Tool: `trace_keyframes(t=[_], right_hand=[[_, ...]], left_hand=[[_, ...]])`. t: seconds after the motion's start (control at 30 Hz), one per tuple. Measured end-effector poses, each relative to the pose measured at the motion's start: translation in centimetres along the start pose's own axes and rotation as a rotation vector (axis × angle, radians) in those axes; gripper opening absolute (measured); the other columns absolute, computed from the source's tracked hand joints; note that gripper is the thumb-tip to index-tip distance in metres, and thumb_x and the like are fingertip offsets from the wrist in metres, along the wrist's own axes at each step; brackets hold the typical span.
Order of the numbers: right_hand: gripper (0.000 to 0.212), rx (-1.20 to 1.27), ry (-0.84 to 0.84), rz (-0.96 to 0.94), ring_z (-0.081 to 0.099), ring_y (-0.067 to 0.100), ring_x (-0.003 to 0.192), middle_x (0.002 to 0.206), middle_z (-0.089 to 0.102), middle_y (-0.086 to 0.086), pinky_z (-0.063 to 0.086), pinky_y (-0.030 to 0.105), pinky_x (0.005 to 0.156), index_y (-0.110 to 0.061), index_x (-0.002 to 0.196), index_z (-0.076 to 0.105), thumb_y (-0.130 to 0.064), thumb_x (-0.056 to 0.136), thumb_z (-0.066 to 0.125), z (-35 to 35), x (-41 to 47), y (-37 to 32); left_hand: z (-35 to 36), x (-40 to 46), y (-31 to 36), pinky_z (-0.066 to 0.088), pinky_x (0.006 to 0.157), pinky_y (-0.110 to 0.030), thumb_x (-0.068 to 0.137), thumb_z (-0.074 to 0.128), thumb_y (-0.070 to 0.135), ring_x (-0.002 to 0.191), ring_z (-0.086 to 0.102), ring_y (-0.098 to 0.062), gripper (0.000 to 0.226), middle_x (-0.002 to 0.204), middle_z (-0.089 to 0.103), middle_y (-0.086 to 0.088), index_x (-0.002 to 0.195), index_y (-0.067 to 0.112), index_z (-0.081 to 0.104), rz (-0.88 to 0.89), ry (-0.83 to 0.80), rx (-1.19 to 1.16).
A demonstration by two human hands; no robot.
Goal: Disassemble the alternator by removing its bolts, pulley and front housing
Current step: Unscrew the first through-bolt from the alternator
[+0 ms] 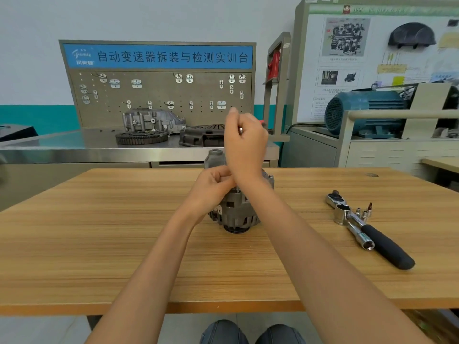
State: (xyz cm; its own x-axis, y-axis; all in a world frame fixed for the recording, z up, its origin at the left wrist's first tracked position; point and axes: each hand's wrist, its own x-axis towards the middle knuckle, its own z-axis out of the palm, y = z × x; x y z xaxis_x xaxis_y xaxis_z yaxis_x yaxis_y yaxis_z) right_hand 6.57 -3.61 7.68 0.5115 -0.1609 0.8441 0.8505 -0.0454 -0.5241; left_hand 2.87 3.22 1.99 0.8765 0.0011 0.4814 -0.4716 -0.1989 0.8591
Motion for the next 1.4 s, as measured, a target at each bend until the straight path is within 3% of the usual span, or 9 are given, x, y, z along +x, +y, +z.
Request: trace_keyframes(t=[0.17, 0.3, 0.4, 0.57, 0.67, 0.8, 0.9, 1.2, 1.4], right_hand=[[0.05, 0.248, -0.115, 0.261, 0.039, 0.014, 0.052, 0.046, 0.035, -0.001, 0.039, 0.028, 0.061, -0.014, 0.045, 0.036, -0.011, 0.094, 0.045, -0.4, 1.1, -0.1], [0.052, 0.487, -0.3, 0.471, 0.06, 0.007, 0.058, 0.043, 0.048, -0.003, 0.042, 0.036, 0.093, -0.012, 0.042, 0.037, -0.011, 0.093, 0.04, -0.7, 2.0, -0.3], [0.052, 0.47, -0.237, 0.465, 0.059, 0.006, 0.056, 0.045, 0.048, -0.001, 0.045, 0.025, 0.079, -0.011, 0.043, 0.038, -0.011, 0.094, 0.041, -0.6, 1.7, -0.3], [0.052, 0.023, -0.01, 0.049, 0.034, 0.011, 0.051, 0.05, 0.034, -0.003, 0.031, 0.026, 0.051, -0.019, 0.046, 0.034, -0.015, 0.096, 0.045, 0.1, 0.1, -0.1], [0.052, 0.107, -0.06, 0.12, 0.033, 0.011, 0.049, 0.048, 0.033, -0.003, 0.034, 0.027, 0.052, -0.017, 0.045, 0.034, -0.013, 0.096, 0.045, 0.1, 0.5, -0.3], [0.05, 0.376, -0.229, 0.391, 0.055, 0.009, 0.06, 0.049, 0.045, 0.002, 0.041, 0.005, 0.058, -0.011, 0.044, 0.039, -0.011, 0.095, 0.042, -0.6, 1.7, 0.1], [0.051, 0.436, -0.255, 0.431, 0.058, 0.005, 0.06, 0.047, 0.047, -0.001, 0.042, 0.01, 0.064, -0.01, 0.044, 0.038, -0.011, 0.095, 0.041, -0.8, 2.0, 0.2], [0.054, 0.088, -0.015, 0.048, 0.031, 0.008, 0.049, 0.047, 0.03, -0.006, 0.029, 0.025, 0.054, -0.021, 0.045, 0.031, -0.011, 0.096, 0.045, 0.1, 0.4, 0.2], [0.049, 0.41, -0.281, 0.404, 0.049, 0.01, 0.052, 0.043, 0.041, 0.0, 0.044, 0.02, 0.066, -0.013, 0.044, 0.036, -0.008, 0.092, 0.042, -0.3, 1.8, -0.4]], left_hand=[[0.2, 0.2, 0.1, 0.048, 0.059, -0.011, 0.092, 0.058, 0.015, 0.072, 0.068, -0.001, 0.013, 0.076, 0.074, 0.01, 0.092, 0.02, 0.07, -0.025, 0.013, -0.006], [0.0, 0.1, 0.3, 0.048, 0.062, -0.011, 0.094, 0.054, 0.022, 0.078, 0.068, -0.001, 0.016, 0.084, 0.074, 0.01, 0.094, 0.023, 0.071, -0.035, -0.044, 0.015], [0.2, 0.0, 0.3, 0.048, 0.062, -0.01, 0.094, 0.054, 0.019, 0.076, 0.068, 0.0, 0.017, 0.081, 0.074, 0.01, 0.093, 0.021, 0.071, -0.025, -0.022, 0.01], [0.3, 0.0, 0.1, 0.044, 0.057, -0.018, 0.093, 0.054, 0.01, 0.063, 0.06, -0.009, 0.044, 0.06, 0.067, 0.012, 0.061, 0.035, 0.072, -0.009, 0.034, 0.063], [0.2, 0.1, 0.1, 0.047, 0.057, -0.018, 0.093, 0.055, 0.014, 0.065, 0.063, -0.008, 0.039, 0.065, 0.07, 0.01, 0.066, 0.034, 0.073, -0.02, 0.023, 0.046], [-0.1, 0.1, 0.2, 0.048, 0.06, -0.012, 0.094, 0.055, 0.02, 0.075, 0.068, -0.002, 0.019, 0.08, 0.074, 0.01, 0.089, 0.026, 0.072, -0.022, -0.038, -0.005], [-0.2, 0.1, 0.0, 0.047, 0.062, -0.01, 0.095, 0.053, 0.02, 0.076, 0.068, -0.001, 0.018, 0.081, 0.074, 0.011, 0.097, 0.022, 0.07, -0.019, -0.056, -0.006], [0.1, 0.1, -0.2, 0.05, 0.062, -0.013, 0.093, 0.056, 0.012, 0.073, 0.068, -0.001, 0.025, 0.074, 0.073, 0.011, 0.081, 0.028, 0.071, 0.013, 0.0, 0.007], [-0.2, 0.2, -0.1, 0.05, 0.064, -0.014, 0.094, 0.055, 0.022, 0.08, 0.069, -0.005, 0.018, 0.086, 0.074, 0.008, 0.092, 0.028, 0.072, -0.015, -0.039, 0.011]])
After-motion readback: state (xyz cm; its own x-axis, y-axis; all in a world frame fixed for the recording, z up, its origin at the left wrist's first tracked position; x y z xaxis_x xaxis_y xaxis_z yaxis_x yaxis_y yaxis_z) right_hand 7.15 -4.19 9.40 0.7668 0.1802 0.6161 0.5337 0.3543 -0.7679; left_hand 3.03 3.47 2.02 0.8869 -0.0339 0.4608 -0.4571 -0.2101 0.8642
